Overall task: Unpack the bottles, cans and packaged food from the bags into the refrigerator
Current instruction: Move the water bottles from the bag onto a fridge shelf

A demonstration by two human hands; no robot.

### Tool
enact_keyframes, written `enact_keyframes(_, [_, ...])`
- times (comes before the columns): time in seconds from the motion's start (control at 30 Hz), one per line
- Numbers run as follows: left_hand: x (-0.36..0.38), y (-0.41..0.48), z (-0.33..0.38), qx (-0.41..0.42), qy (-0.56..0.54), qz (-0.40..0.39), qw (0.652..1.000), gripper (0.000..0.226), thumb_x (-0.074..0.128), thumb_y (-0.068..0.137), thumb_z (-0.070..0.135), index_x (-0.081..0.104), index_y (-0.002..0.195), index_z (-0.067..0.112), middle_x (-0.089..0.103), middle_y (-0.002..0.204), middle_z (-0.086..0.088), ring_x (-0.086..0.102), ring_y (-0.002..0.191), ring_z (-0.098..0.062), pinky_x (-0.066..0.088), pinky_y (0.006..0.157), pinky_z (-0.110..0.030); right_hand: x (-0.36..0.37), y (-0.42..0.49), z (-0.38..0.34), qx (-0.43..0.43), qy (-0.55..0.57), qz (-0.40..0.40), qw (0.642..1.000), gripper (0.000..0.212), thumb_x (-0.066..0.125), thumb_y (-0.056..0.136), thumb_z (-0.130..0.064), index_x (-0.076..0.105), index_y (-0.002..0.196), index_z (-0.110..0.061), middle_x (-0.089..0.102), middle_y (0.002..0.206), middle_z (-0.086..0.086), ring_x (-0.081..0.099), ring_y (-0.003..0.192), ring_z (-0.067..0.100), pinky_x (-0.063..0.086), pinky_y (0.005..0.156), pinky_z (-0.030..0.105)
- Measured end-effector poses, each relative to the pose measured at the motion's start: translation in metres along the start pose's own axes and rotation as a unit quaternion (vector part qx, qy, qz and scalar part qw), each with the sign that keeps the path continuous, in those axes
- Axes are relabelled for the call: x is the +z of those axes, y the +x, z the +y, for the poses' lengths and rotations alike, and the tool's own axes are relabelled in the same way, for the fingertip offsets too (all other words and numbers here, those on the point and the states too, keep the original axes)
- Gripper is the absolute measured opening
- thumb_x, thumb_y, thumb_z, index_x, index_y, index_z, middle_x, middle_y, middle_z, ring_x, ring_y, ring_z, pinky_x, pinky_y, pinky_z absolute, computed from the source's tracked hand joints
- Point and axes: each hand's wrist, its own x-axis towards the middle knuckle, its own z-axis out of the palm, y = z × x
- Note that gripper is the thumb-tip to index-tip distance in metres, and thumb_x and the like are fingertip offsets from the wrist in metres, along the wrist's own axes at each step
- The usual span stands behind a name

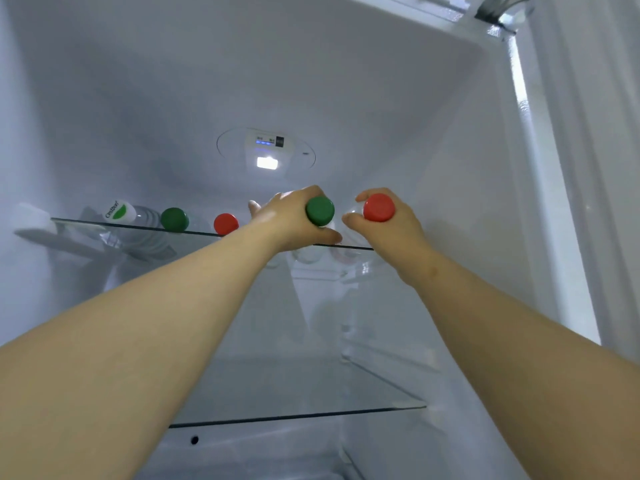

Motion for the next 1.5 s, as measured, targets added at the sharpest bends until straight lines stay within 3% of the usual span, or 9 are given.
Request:
enact_keyframes(0.2, [-0.006, 0.005, -0.008, -0.014, -0.135, -0.105, 0.985, 0.054, 0.067, 0.072, 0.058, 0.051, 0.117, 0.034, 0.054, 0.112, 0.008, 0.05, 0.109, -0.019, 0.042, 0.097, -0.038, -0.004, 0.009, 0.006, 0.006, -0.049, -0.05, 0.998, 0.035, 0.075, 0.075, -0.022, 0.055, 0.103, -0.028, 0.055, 0.088, -0.014, 0.054, 0.086, 0.008, 0.045, 0.077, 0.021])
enact_keyframes(0.33, [-0.009, 0.005, -0.01, -0.029, -0.191, -0.15, 0.97, 0.039, 0.051, 0.08, 0.061, 0.052, 0.113, 0.04, 0.051, 0.119, 0.013, 0.043, 0.118, -0.019, 0.034, 0.101, -0.037, -0.008, 0.009, 0.005, 0.023, -0.034, -0.07, 0.997, 0.034, 0.073, 0.077, -0.026, 0.054, 0.106, -0.028, 0.054, 0.093, -0.014, 0.053, 0.089, 0.008, 0.043, 0.075, 0.02])
enact_keyframes(0.53, [-0.005, -0.001, -0.004, -0.029, -0.113, -0.134, 0.984, 0.048, 0.023, 0.086, 0.071, 0.037, 0.111, 0.033, 0.049, 0.122, 0.002, 0.043, 0.114, -0.027, 0.032, 0.103, -0.046, -0.008, 0.004, 0.004, 0.03, -0.022, -0.061, 0.997, 0.034, 0.046, 0.089, -0.055, 0.055, 0.108, -0.028, 0.057, 0.098, -0.013, 0.053, 0.104, 0.013, 0.035, 0.081, 0.025])
enact_keyframes(0.63, [-0.003, -0.001, -0.003, -0.023, -0.073, -0.122, 0.99, 0.05, 0.021, 0.088, 0.069, 0.036, 0.113, 0.028, 0.053, 0.115, 0.001, 0.047, 0.108, -0.027, 0.032, 0.103, -0.047, -0.007, 0.004, 0.005, 0.02, -0.049, -0.052, 0.997, 0.033, 0.044, 0.091, -0.054, 0.053, 0.107, -0.026, 0.058, 0.101, -0.007, 0.053, 0.1, 0.014, 0.036, 0.074, 0.023])
enact_keyframes(0.83, [0.001, -0.001, 0.0, -0.034, 0.011, -0.085, 0.996, 0.043, 0.027, 0.095, 0.056, 0.047, 0.104, 0.02, 0.051, 0.089, -0.002, 0.047, 0.078, -0.021, 0.038, 0.078, -0.035, -0.007, 0.009, 0.009, -0.007, -0.138, -0.01, 0.99, 0.021, 0.051, 0.092, -0.039, 0.057, 0.097, -0.019, 0.06, 0.095, -0.003, 0.053, 0.088, 0.015, 0.038, 0.064, 0.015])
enact_keyframes(0.97, [-0.005, 0.001, 0.0, -0.049, -0.012, -0.137, 0.989, 0.041, 0.028, 0.097, 0.049, 0.046, 0.125, 0.026, 0.048, 0.114, -0.002, 0.046, 0.098, -0.022, 0.034, 0.08, -0.03, -0.005, 0.012, 0.007, -0.018, -0.205, -0.021, 0.978, 0.017, 0.051, 0.094, -0.031, 0.061, 0.091, -0.017, 0.056, 0.077, -0.007, 0.05, 0.08, 0.014, 0.036, 0.061, 0.013])
enact_keyframes(1.1, [-0.001, 0.008, 0.0, -0.047, 0.025, -0.152, 0.987, 0.043, 0.027, 0.099, 0.043, 0.046, 0.131, 0.021, 0.049, 0.126, -0.004, 0.043, 0.108, -0.024, 0.031, 0.086, -0.029, -0.003, 0.015, 0.003, 0.008, -0.241, -0.039, 0.97, 0.022, 0.047, 0.095, -0.024, 0.065, 0.099, -0.011, 0.058, 0.084, 0.0, 0.05, 0.082, 0.017, 0.039, 0.067, 0.024])
enact_keyframes(1.3, [0.004, 0.02, 0.004, -0.059, 0.107, -0.141, 0.982, 0.032, 0.036, 0.097, 0.027, 0.053, 0.12, 0.013, 0.054, 0.109, -0.008, 0.045, 0.093, -0.026, 0.034, 0.076, -0.029, -0.001, 0.017, -0.004, 0.064, -0.245, -0.069, 0.965, 0.035, 0.033, 0.095, -0.015, 0.06, 0.114, -0.004, 0.059, 0.117, 0.012, 0.054, 0.108, 0.032, 0.045, 0.092, 0.04])
enact_keyframes(1.5, [0.017, 0.039, -0.001, -0.102, 0.145, -0.121, 0.977, 0.021, 0.044, 0.086, 0.025, 0.049, 0.069, 0.014, 0.055, 0.076, -0.004, 0.048, 0.082, -0.028, 0.044, 0.087, -0.04, -0.005, 0.024, 0.004, 0.069, -0.251, -0.048, 0.964, 0.024, 0.041, 0.091, -0.007, 0.051, 0.109, -0.018, 0.048, 0.101, 0.006, 0.048, 0.071, 0.019, 0.038, 0.054, 0.023])
